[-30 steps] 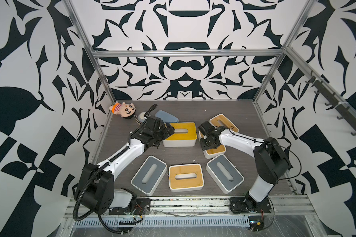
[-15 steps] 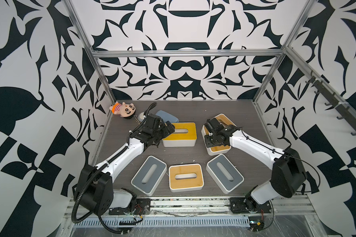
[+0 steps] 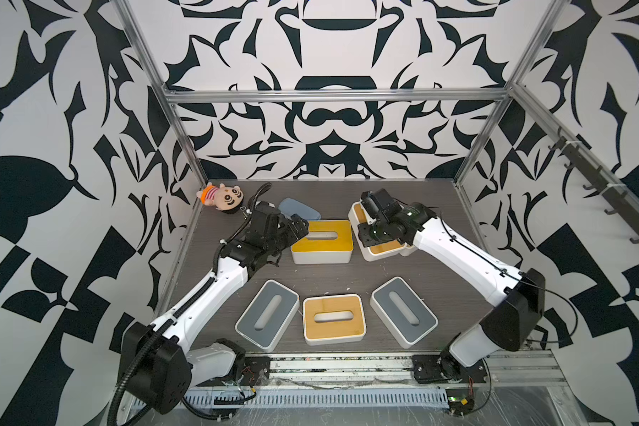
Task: Stack the tissue boxes
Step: Place the tissue box at the tissue box.
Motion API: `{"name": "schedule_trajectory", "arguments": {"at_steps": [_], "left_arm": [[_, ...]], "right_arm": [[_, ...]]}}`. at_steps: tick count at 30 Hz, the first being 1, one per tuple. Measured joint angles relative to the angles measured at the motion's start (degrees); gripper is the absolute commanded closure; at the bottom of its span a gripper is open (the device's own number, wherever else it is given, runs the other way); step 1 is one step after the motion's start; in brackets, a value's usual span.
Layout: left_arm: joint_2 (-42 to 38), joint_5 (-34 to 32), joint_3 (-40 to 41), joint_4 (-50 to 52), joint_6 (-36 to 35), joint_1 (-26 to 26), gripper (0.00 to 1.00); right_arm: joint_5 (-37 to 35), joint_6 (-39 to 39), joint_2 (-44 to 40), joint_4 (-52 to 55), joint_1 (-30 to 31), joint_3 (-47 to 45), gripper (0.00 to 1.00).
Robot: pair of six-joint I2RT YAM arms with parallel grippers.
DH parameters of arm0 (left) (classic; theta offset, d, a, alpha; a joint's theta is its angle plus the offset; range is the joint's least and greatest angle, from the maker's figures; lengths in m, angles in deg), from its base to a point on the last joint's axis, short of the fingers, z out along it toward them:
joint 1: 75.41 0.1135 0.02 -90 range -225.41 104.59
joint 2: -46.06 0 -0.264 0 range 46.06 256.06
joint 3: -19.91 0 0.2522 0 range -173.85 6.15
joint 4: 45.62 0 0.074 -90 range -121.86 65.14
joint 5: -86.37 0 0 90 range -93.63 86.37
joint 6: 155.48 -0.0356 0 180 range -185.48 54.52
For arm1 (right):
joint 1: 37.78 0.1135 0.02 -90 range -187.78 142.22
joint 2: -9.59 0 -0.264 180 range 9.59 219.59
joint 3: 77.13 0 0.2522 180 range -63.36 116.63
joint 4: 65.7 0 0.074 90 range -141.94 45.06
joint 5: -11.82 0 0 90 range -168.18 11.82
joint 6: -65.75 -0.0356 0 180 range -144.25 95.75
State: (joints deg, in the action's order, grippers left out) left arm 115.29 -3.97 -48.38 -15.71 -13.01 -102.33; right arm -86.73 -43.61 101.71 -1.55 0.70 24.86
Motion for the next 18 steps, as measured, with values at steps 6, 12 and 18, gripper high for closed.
{"name": "schedule_trajectory", "arguments": {"at_steps": [6,12,18], "left_arm": [[-1.0,-1.8,2.2,0.1,1.3,0.0,0.01],[-1.7,-3.7,4.4,0.1,2.8,0.0,0.01],[-1.8,-5.5,5.7,0.2,3.7,0.0,0.01]], "right_arm": [[1.4,0.9,6.8,1.3,2.2,6.0,0.76],[3.1,1.7,14.1,2.4,3.8,12.7,0.78],[4.7,2.6,20.2,2.8,4.4,18.8,0.78]]}}
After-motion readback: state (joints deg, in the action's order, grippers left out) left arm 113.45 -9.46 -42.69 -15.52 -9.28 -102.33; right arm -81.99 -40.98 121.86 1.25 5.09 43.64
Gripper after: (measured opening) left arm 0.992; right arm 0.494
